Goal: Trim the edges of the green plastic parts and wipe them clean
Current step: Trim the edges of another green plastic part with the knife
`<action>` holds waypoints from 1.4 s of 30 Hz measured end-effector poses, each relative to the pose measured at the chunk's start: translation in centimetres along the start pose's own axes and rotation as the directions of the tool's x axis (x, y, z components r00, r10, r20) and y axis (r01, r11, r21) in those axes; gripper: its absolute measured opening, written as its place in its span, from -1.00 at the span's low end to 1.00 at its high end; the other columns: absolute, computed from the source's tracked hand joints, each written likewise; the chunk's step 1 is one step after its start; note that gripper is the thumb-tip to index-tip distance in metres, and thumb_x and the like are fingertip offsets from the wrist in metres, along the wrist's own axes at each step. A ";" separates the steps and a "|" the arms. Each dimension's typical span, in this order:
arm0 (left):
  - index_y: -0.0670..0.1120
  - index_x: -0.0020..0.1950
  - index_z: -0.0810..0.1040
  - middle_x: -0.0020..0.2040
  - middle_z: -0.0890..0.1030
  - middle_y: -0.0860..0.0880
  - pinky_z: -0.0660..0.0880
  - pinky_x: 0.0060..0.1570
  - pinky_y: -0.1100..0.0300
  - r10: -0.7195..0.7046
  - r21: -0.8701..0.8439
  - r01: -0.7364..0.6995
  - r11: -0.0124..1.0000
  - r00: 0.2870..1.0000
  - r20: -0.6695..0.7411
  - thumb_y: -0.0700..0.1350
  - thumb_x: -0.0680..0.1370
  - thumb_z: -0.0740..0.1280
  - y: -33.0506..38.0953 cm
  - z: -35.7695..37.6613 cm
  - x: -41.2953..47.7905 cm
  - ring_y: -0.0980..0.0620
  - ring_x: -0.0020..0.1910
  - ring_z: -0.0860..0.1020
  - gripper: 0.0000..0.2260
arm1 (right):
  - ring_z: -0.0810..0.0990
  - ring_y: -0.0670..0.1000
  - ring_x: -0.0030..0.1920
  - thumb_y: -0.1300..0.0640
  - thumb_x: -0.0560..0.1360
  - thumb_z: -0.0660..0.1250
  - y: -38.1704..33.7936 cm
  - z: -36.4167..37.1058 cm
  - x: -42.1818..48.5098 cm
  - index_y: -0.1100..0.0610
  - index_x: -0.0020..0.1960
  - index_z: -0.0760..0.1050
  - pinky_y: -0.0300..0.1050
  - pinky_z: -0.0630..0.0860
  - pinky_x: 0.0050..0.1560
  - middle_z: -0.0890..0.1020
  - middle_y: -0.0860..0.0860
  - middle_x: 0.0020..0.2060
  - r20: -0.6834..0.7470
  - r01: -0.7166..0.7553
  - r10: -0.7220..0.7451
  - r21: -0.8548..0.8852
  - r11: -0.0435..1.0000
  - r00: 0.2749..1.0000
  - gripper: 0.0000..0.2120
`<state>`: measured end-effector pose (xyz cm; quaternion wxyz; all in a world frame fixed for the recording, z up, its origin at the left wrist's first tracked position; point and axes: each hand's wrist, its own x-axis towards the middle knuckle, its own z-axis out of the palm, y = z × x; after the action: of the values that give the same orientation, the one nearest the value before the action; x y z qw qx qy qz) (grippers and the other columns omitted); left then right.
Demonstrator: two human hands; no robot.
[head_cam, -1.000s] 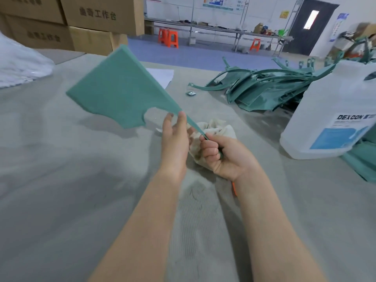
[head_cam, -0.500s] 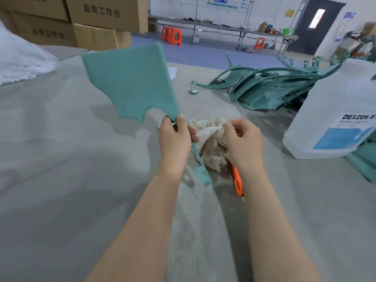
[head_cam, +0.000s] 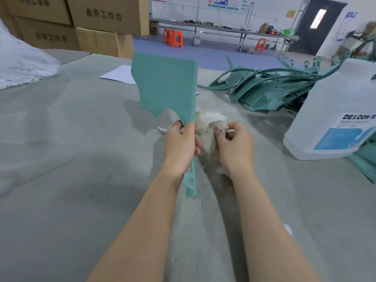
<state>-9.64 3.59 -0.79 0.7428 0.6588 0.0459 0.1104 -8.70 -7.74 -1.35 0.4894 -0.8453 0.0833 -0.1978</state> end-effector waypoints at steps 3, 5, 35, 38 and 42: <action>-0.04 -0.15 0.41 -0.60 0.41 0.09 0.29 -0.58 0.36 0.064 0.023 -0.064 0.998 0.998 0.017 -0.16 0.59 0.15 0.4 0.1 -0.2 0.15 -0.63 0.34 -0.87 | 0.58 -0.14 -0.05 0.27 0.58 0.28 -0.6 0.6 -0.4 0.17 0.27 0.46 -0.34 0.49 -0.07 0.59 -0.10 -0.03 0.272 -0.011 -0.061 0.256 0.967 0.961 -0.73; -0.06 -0.14 0.41 -0.60 0.41 0.08 0.28 -0.59 0.38 0.102 0.000 -0.102 0.995 0.995 0.007 -0.18 0.59 0.15 0.8 0.2 -0.3 0.15 -0.65 0.33 -0.88 | 0.60 -0.11 0.07 0.36 0.57 0.20 -0.6 1.0 -0.8 0.16 0.23 0.54 -0.31 0.50 0.10 0.62 -0.06 0.03 0.434 0.107 -0.143 0.105 0.989 0.890 -0.70; -0.06 -0.05 0.56 -0.36 0.66 0.09 0.34 -0.39 0.31 -0.121 0.284 0.059 0.957 0.971 0.205 -0.17 0.54 0.21 -0.6 0.0 -0.3 0.25 -0.52 0.43 -0.87 | 0.42 -0.04 -0.37 0.00 0.50 0.41 1.6 -1.7 0.8 0.15 -0.01 0.41 -0.11 0.40 -0.27 0.59 0.04 -0.12 0.046 -0.283 0.304 0.518 0.807 0.952 -0.73; -0.07 -0.11 0.56 -0.35 0.67 0.05 0.34 -0.40 0.28 -0.153 0.380 0.025 0.925 0.938 0.311 -0.14 0.53 0.22 -0.2 0.1 -0.7 0.21 -0.53 0.41 -0.87 | 0.38 -0.08 -0.47 0.03 0.52 0.41 1.6 -1.9 1.0 0.16 -0.01 0.40 -0.22 0.37 -0.44 0.60 0.01 -0.23 0.080 -0.279 0.291 0.601 0.749 0.953 -0.75; -0.01 -0.08 0.60 -0.27 0.69 0.09 0.39 -0.39 0.29 -0.175 0.446 -0.033 0.894 0.891 0.418 0.10 0.57 0.23 0.3 0.0 -1.1 0.19 -0.52 0.44 -0.76 | 0.43 -0.09 -0.45 0.17 0.52 0.39 1.6 -1.8 1.1 0.15 -0.03 0.42 -0.22 0.39 -0.38 0.50 0.01 -0.31 0.064 -0.279 0.329 0.694 0.664 0.942 -0.86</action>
<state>-10.70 3.39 -0.56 0.5678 0.8150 -0.0776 -0.0853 -8.39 -10.37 -1.69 0.7927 -0.5669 0.1590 -0.1583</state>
